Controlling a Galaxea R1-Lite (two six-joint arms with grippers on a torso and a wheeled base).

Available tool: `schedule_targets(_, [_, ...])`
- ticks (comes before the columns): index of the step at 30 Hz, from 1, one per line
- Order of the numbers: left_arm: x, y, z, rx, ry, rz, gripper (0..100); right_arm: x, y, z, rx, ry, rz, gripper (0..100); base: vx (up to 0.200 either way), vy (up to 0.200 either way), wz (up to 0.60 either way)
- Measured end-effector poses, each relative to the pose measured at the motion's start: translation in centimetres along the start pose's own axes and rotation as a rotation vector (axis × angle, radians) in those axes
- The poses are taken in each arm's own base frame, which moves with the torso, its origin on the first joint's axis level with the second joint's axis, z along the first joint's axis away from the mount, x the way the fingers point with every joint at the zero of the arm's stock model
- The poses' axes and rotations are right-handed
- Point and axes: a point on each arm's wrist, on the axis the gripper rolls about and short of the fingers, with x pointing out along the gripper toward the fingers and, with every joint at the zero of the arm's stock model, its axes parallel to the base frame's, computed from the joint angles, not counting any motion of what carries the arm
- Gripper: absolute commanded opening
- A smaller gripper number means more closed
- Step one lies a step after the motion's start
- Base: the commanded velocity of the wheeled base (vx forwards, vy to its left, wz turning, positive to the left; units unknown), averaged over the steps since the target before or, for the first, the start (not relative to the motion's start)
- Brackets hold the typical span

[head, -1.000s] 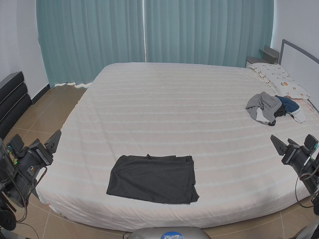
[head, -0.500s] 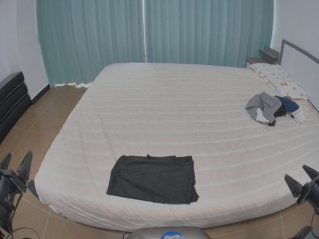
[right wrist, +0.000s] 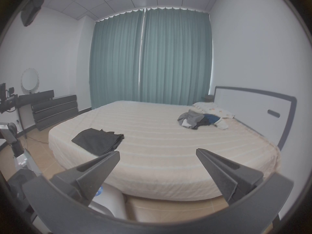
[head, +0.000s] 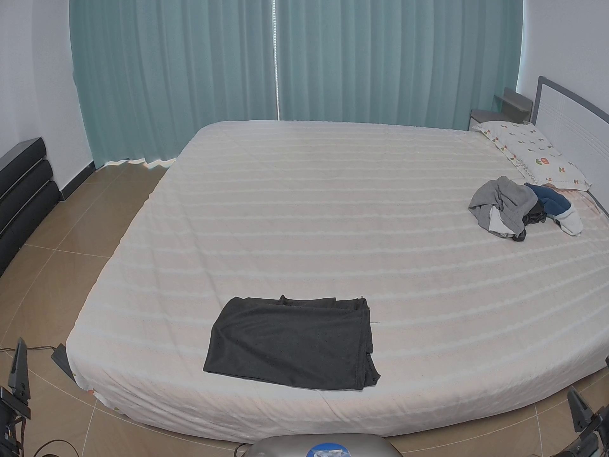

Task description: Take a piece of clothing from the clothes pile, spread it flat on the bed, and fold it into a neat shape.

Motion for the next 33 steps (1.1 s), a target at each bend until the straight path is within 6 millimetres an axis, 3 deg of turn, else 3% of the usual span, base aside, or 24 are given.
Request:
schedule_targets(12, [-1.6,0.0,-0.2,0.039,-0.1,0.081,100,-1.9,-0.1,0.6,-0.024,-0.12,-0.129,100,0.0,0.0,0.0])
schedule_targets(18, [-1.5,-0.1,-1.5,0.052,-0.077,0.086,100,-1.1,-0.1,-0.7,-0.011,-0.109,-0.16,100,0.0,0.0,0.0])
schedule_targets(27, [-1.4,-0.2,-1.7,0.049,-0.104,0.031,100,-0.1,0.1,-0.5,-0.023,-0.335,-0.085,100,0.0,0.0,0.0])
schedule_targets(33, [-1.6,-0.3,-2.3,0.066,-0.073,-0.1,100,0.5,0.4,-1.8,-0.028,-0.268,-0.022,100,0.0,0.0,0.0])
